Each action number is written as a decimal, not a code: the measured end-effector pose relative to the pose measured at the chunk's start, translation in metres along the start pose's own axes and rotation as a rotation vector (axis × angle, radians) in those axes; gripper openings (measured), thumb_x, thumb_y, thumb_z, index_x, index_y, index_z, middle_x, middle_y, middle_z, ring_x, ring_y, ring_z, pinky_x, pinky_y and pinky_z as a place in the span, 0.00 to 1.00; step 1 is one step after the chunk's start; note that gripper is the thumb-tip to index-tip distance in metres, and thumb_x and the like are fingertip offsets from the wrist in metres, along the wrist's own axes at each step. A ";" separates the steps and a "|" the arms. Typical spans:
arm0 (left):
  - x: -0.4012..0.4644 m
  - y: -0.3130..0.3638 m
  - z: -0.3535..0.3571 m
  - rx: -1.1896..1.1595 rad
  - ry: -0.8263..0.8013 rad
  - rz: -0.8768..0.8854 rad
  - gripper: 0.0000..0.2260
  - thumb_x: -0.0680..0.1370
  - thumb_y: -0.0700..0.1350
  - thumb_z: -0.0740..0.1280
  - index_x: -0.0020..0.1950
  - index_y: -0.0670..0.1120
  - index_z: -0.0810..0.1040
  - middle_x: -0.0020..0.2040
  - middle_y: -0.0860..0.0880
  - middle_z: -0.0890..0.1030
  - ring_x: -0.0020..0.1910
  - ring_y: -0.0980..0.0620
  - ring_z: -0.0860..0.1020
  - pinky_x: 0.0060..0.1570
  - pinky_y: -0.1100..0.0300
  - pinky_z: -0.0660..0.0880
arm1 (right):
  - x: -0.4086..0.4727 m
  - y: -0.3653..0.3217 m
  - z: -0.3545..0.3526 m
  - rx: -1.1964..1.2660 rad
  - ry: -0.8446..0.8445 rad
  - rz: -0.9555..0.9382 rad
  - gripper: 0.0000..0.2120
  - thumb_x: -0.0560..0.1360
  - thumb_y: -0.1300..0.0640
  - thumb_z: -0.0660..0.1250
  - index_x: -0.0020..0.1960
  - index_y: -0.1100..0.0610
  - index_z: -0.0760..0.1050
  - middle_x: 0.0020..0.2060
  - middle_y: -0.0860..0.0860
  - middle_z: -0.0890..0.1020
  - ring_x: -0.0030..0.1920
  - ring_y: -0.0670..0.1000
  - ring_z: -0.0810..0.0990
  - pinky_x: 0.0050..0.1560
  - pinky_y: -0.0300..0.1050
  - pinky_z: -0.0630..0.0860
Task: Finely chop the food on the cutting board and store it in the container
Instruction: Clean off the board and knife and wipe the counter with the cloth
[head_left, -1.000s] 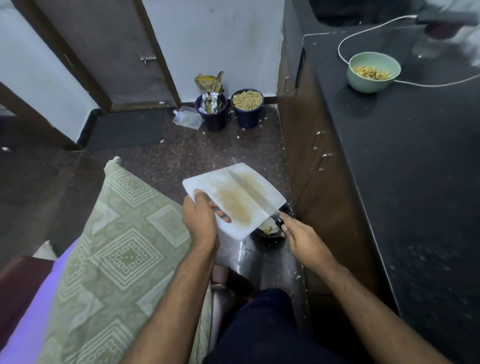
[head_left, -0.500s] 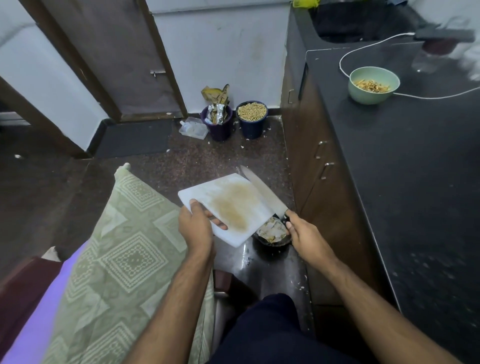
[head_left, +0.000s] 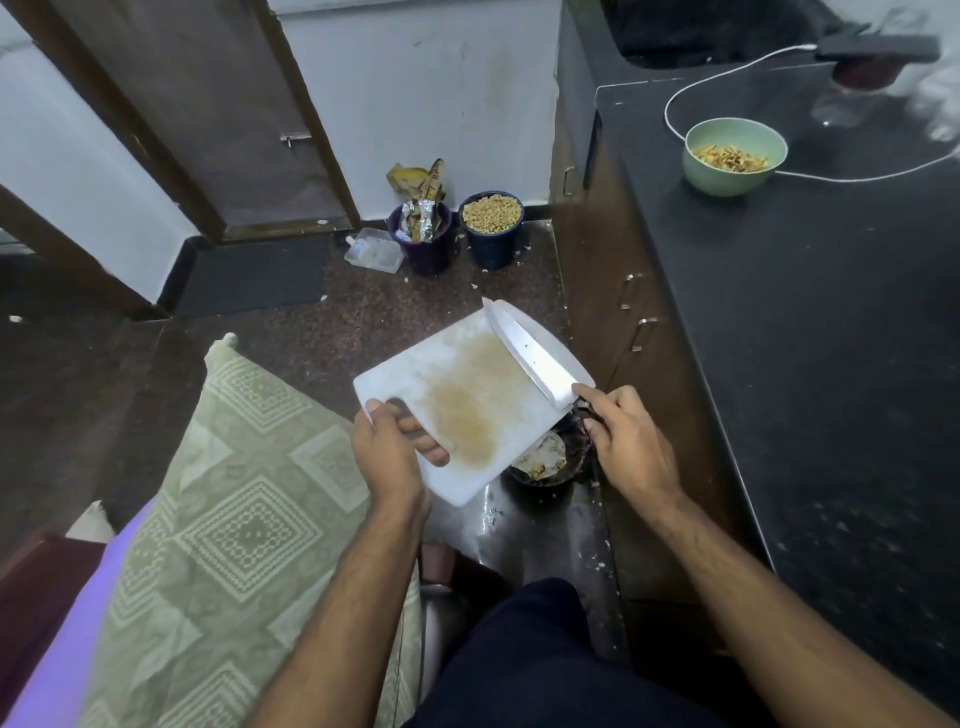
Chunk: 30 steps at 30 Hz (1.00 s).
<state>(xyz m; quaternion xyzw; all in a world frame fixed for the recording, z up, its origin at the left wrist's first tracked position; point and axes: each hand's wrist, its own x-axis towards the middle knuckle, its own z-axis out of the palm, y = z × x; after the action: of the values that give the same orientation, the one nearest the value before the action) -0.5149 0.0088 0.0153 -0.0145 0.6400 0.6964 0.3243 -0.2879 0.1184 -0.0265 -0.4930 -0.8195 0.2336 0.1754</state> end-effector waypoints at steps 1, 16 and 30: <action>0.000 0.000 0.002 -0.006 0.000 -0.006 0.18 0.88 0.53 0.51 0.42 0.48 0.67 0.28 0.51 0.65 0.20 0.53 0.62 0.22 0.64 0.63 | 0.000 -0.001 -0.004 -0.003 0.023 0.000 0.24 0.80 0.58 0.68 0.73 0.45 0.70 0.48 0.43 0.67 0.44 0.45 0.72 0.38 0.45 0.77; -0.037 -0.025 0.107 0.138 -0.473 -0.183 0.16 0.87 0.51 0.51 0.40 0.51 0.65 0.32 0.52 0.61 0.24 0.54 0.57 0.24 0.65 0.60 | -0.076 0.056 -0.111 -0.035 0.230 0.294 0.22 0.80 0.57 0.68 0.72 0.50 0.72 0.49 0.45 0.71 0.41 0.46 0.75 0.39 0.40 0.72; -0.192 -0.104 0.192 0.395 -1.118 -0.384 0.19 0.88 0.54 0.53 0.40 0.50 0.69 0.34 0.49 0.64 0.27 0.54 0.59 0.28 0.58 0.54 | -0.293 0.080 -0.158 -0.032 0.541 0.867 0.21 0.81 0.55 0.65 0.73 0.53 0.71 0.51 0.45 0.73 0.40 0.41 0.72 0.41 0.36 0.68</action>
<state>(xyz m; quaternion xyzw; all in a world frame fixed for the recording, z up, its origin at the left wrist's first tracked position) -0.2386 0.0956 0.0413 0.2978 0.4762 0.3964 0.7262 -0.0153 -0.0768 0.0427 -0.8331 -0.4684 0.1365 0.2605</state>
